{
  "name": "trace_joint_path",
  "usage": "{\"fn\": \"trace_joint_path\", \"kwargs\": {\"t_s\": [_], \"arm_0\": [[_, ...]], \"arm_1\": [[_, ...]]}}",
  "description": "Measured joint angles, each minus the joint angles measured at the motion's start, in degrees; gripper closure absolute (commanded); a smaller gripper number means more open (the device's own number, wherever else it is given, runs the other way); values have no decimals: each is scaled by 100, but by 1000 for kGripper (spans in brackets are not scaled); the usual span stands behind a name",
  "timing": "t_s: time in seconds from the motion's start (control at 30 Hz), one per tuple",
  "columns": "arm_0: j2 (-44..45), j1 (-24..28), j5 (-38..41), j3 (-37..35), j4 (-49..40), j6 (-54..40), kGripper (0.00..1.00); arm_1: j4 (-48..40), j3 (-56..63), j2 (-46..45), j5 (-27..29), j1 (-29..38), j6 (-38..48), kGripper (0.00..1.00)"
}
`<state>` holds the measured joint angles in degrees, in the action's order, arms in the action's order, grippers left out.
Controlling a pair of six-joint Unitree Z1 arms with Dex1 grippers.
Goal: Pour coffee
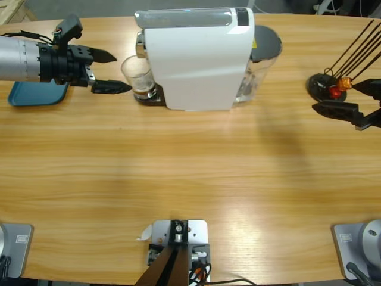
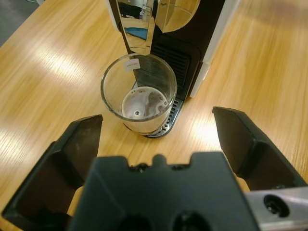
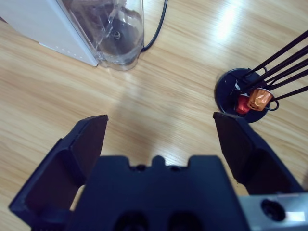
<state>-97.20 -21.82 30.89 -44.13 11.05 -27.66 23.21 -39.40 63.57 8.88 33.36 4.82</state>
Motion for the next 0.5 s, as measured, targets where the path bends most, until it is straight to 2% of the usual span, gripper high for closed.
{"fn": "trace_joint_path", "kwargs": {"t_s": [0.5], "arm_0": [[-649,46,188,-256,414,-10,9]], "arm_1": [[-26,0,196,-83,-1,0,0]]}}
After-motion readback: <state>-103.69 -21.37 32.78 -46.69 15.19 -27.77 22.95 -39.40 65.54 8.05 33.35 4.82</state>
